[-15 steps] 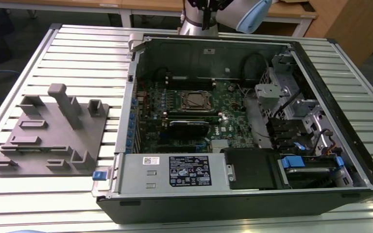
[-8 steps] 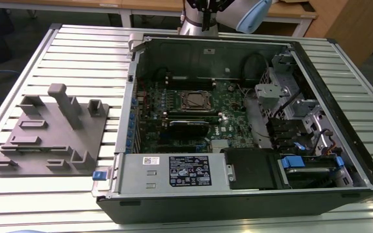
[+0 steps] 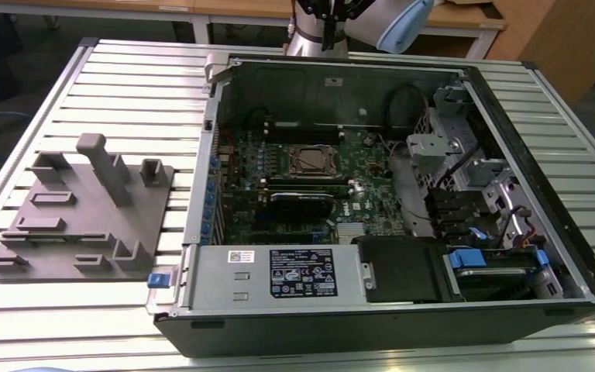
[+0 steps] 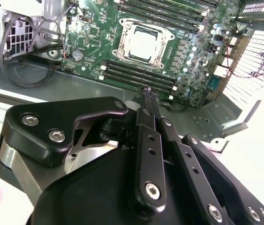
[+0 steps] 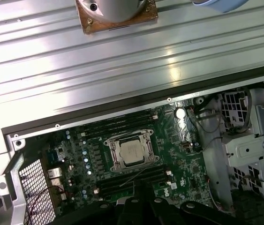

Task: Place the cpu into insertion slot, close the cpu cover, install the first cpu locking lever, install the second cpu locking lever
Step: 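Install the first cpu locking lever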

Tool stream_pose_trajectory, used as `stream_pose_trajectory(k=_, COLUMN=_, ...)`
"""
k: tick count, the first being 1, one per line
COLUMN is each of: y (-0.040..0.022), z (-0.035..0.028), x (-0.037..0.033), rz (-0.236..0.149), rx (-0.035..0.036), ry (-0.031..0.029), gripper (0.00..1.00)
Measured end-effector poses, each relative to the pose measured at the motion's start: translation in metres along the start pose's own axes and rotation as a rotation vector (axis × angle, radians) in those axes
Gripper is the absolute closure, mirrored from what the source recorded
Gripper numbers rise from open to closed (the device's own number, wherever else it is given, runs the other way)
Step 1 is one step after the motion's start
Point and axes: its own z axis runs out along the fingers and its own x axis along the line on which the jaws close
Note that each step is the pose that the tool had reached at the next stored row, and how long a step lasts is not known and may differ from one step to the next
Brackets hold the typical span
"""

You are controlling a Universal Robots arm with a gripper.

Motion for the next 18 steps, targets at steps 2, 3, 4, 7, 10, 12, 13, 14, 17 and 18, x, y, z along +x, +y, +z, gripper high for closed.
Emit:
stream_pose_trajectory(k=2, y=0.0000, z=0.0001, x=0.0000, rz=0.000, rx=0.0000, ry=0.0000, gripper=0.90)
stream_pose_trajectory(k=3, y=0.0000, z=0.0001, x=0.0000, rz=0.000, rx=0.0000, ry=0.0000, gripper=0.90)
stream_pose_trajectory(k=4, y=0.0000, z=0.0001, x=0.0000, rz=0.000, rx=0.0000, ry=0.0000, gripper=0.90)
stream_pose_trajectory(k=7, y=0.0000, z=0.0005, x=0.0000, rz=0.000, rx=-0.0002, ry=-0.0001, gripper=0.90)
stream_pose_trajectory(k=10, y=0.0000, z=0.0007, x=0.0000, rz=0.000, rx=0.0000, ry=0.0000, gripper=0.90)
stream_pose_trajectory(k=12, y=0.0000, z=0.0007, x=0.0000, rz=0.000, rx=0.0001, ry=0.0001, gripper=0.90)
stream_pose_trajectory(k=13, y=0.0000, z=0.0007, x=0.0001, rz=0.000, rx=0.0001, ry=0.0000, gripper=0.90)
stream_pose_trajectory(k=14, y=0.0000, z=0.0008, x=0.0001, rz=0.000, rx=0.0000, ry=0.0000, gripper=0.90)
stream_pose_trajectory(k=17, y=0.0001, z=0.0021, x=0.0001, rz=0.000, rx=-0.0001, ry=-0.0001, gripper=0.90)
stream_pose_trajectory(k=18, y=0.0001, z=0.0022, x=0.0001, rz=0.000, rx=0.0000, ry=0.0000, gripper=0.90)
